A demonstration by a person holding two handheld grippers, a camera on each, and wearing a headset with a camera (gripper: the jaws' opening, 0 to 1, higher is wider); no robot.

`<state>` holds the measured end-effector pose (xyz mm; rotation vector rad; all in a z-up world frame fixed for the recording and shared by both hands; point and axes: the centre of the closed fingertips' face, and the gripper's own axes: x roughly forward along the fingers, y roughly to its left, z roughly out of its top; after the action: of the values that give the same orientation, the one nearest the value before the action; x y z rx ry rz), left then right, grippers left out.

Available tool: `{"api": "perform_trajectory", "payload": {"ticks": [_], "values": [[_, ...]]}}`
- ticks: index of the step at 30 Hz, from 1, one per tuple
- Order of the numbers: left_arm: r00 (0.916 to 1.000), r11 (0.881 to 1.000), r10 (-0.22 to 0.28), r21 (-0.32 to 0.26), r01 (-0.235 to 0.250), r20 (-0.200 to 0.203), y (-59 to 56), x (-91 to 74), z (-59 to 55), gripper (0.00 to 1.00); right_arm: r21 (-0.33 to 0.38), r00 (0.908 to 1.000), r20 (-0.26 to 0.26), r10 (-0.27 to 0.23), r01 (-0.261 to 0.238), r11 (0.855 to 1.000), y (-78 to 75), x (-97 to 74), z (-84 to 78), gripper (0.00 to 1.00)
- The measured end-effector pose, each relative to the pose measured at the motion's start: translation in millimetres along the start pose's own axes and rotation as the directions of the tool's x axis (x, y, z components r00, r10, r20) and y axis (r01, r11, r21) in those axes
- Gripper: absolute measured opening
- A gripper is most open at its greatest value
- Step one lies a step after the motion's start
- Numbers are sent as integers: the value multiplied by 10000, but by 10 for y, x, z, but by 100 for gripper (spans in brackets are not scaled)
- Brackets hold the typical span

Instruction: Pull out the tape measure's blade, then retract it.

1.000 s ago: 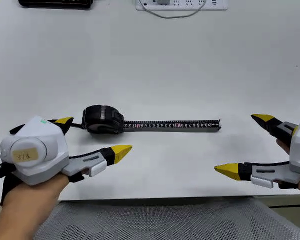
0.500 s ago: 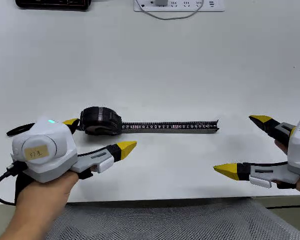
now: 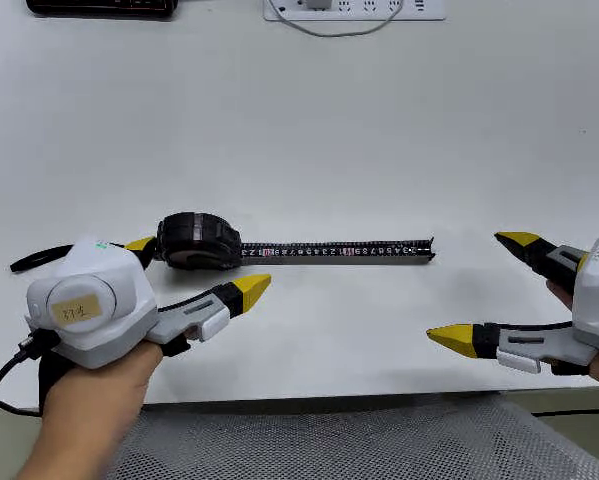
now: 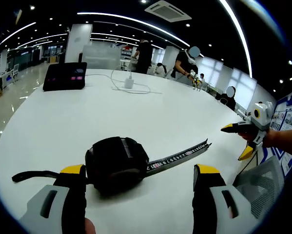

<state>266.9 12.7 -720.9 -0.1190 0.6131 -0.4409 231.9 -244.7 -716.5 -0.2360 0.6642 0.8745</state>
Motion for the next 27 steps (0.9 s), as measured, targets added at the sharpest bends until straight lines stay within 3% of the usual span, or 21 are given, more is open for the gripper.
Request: {"api": "perform_trajectory", "payload": {"ticks": [11,27], "values": [[9987,9987,493,-129,-491,163,44,58,7,85,-230,10000,-34,10,-11,9997,-79,12,-3,84],[9910,9910,1334,-96,-1333,142,162,146,0,76,-955,9972,-514,535,-583,9937,-161,135,3,68]]}}
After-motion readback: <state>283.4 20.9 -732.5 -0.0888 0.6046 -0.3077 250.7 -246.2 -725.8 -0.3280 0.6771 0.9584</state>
